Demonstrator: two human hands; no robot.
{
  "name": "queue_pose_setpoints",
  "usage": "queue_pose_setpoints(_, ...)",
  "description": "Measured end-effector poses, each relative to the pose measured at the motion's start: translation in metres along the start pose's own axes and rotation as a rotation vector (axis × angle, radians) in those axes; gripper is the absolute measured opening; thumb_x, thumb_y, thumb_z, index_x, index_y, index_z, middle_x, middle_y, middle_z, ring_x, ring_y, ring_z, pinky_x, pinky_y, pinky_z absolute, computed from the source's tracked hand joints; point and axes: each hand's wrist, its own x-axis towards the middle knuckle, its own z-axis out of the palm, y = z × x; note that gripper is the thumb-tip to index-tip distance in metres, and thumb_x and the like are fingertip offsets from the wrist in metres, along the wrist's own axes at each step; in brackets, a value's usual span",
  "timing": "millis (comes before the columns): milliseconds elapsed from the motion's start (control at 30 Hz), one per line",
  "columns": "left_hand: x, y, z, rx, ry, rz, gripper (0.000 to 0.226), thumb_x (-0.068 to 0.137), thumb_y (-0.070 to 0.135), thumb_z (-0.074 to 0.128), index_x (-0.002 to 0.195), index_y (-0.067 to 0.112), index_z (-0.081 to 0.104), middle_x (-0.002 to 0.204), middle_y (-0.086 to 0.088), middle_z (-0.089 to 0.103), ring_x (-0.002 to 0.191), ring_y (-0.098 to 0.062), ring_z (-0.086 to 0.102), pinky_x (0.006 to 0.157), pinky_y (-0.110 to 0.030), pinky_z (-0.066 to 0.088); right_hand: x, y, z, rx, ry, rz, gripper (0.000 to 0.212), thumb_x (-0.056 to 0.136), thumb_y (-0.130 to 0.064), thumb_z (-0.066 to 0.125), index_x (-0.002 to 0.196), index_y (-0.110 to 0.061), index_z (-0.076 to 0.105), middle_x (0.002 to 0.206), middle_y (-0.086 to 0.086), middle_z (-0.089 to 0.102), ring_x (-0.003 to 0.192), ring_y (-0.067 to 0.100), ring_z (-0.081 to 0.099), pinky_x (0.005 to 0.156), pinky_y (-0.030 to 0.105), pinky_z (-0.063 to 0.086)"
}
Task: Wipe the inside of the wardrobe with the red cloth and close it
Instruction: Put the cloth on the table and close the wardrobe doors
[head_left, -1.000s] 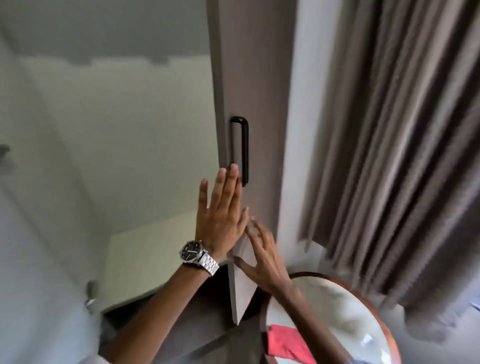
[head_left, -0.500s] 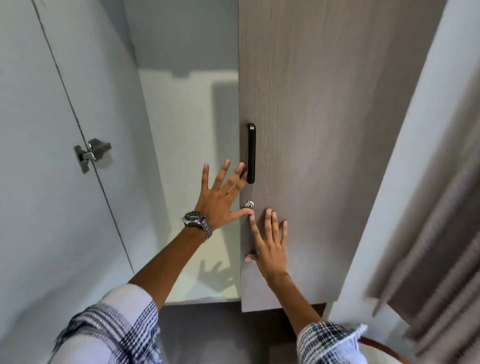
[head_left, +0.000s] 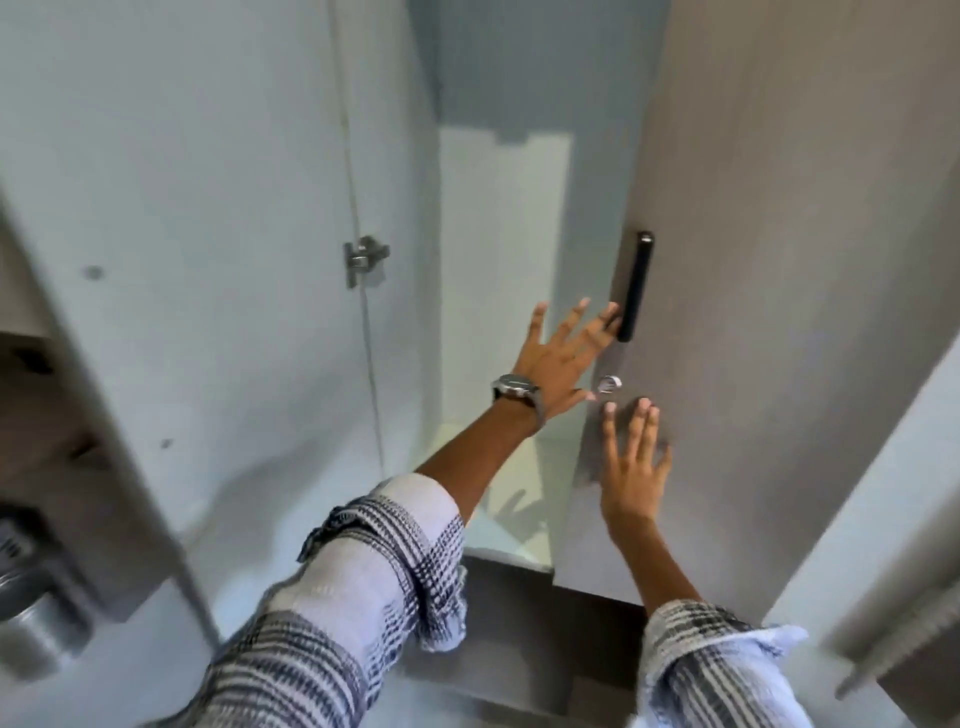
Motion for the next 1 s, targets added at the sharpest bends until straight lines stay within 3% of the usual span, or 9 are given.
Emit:
queue_pose_setpoints(67,-0.024,-0.002,-0.032,-0.008,0.003,-0.079,0.092,0.092,0.065,0.048,0.16,0.016,0.009,0.17,-0.001,0.008,0.157,-0.023,0.005,0.121,-0.065,0.012,-0.004,0.004,-0.005,0.033,-0.041,-0.018,0.11,0.088,-0.023,0.076,0.162,-0.021,-0.005,0.168,0.022,-0.014,0.157,0.039,-0.003,0.116,0.069,0.029)
queue_pose_setpoints(133,-0.058,-0.009,-0.071,-0.032,0.146,-0.21,0.085,0.095,0.059,0.048,0.159,0.014,0.017,0.169,-0.004,0.016,0.157,-0.023,0.01,0.123,-0.059,0.015,-0.009,0.0,-0.007,0.107,-0.063,-0.006,0.115,0.085,-0.029,0.079,0.162,-0.023,-0.007,0.168,0.019,-0.018,0.157,0.038,-0.007,0.118,0.073,0.02)
queue_pose_setpoints(267,-0.143,-0.036,-0.148,-0.06,0.677,-0.439,0.073,0.092,0.042,0.06,0.153,0.009,0.036,0.163,-0.013,0.031,0.156,-0.028,0.01,0.127,-0.052,0.009,-0.033,-0.047,-0.012,0.349,-0.113,0.045,0.107,0.09,-0.039,0.073,0.162,-0.022,-0.003,0.168,0.021,-0.015,0.156,0.038,-0.007,0.115,0.077,0.018)
queue_pose_setpoints(367,-0.208,-0.071,-0.193,0.087,0.994,-0.733,0.078,0.088,0.044,0.066,0.15,0.006,0.038,0.161,-0.019,0.029,0.155,-0.038,0.009,0.127,-0.052,0.008,-0.061,-0.119,-0.028,0.56,-0.084,-0.102,0.107,0.088,-0.061,0.067,0.162,-0.023,0.0,0.168,0.022,-0.008,0.157,0.039,-0.002,0.118,0.071,0.018)
queue_pose_setpoints(500,-0.248,-0.114,-0.218,0.087,0.864,-1.085,0.082,0.094,0.048,0.061,0.152,-0.002,0.031,0.158,-0.022,0.036,0.149,-0.042,0.028,0.121,-0.059,0.025,-0.119,-0.225,-0.082,0.79,0.017,-0.559,0.131,0.066,-0.095,0.053,0.163,-0.022,0.006,0.17,0.017,0.0,0.159,0.031,0.001,0.123,0.06,0.016)
queue_pose_setpoints(600,-0.246,-0.114,-0.221,-0.106,0.854,-1.101,0.073,0.096,0.047,0.059,0.15,0.005,0.036,0.149,-0.013,0.051,0.13,-0.033,0.054,0.106,-0.049,0.046,-0.159,-0.283,-0.119,0.932,0.098,-0.745,0.127,0.072,-0.094,0.044,0.163,-0.014,0.005,0.171,0.013,-0.004,0.159,0.027,-0.005,0.124,0.061,0.014)
queue_pose_setpoints(700,-0.243,-0.104,-0.222,-0.093,0.874,-1.115,0.066,0.096,0.051,0.057,0.146,0.012,0.042,0.138,-0.005,0.058,0.111,-0.018,0.059,0.096,-0.034,0.039,-0.176,-0.305,-0.138,1.0,0.139,-0.709,0.104,0.089,-0.071,0.047,0.161,-0.004,0.014,0.17,0.016,0.001,0.159,0.028,-0.001,0.12,0.064,0.024)
queue_pose_setpoints(867,-0.231,-0.08,-0.223,-0.114,0.901,-0.949,0.054,0.093,0.047,0.062,0.132,0.01,0.054,0.122,-0.001,0.066,0.102,-0.01,0.058,0.086,-0.033,0.038,-0.172,-0.261,-0.114,0.958,0.343,-0.731,0.093,0.095,-0.055,0.047,0.161,-0.008,0.003,0.171,0.012,-0.004,0.157,0.034,0.012,0.118,0.063,0.029)
queue_pose_setpoints(1000,-0.197,-0.052,-0.209,-0.18,0.873,-0.69,0.06,0.089,0.052,0.062,0.127,0.007,0.053,0.115,-0.008,0.064,0.103,-0.022,0.06,0.083,-0.034,0.04,-0.145,-0.195,-0.082,0.934,0.54,-0.727,0.102,0.089,-0.038,0.062,0.162,-0.01,-0.003,0.169,0.018,0.003,0.156,0.037,0.018,0.118,0.06,0.031)
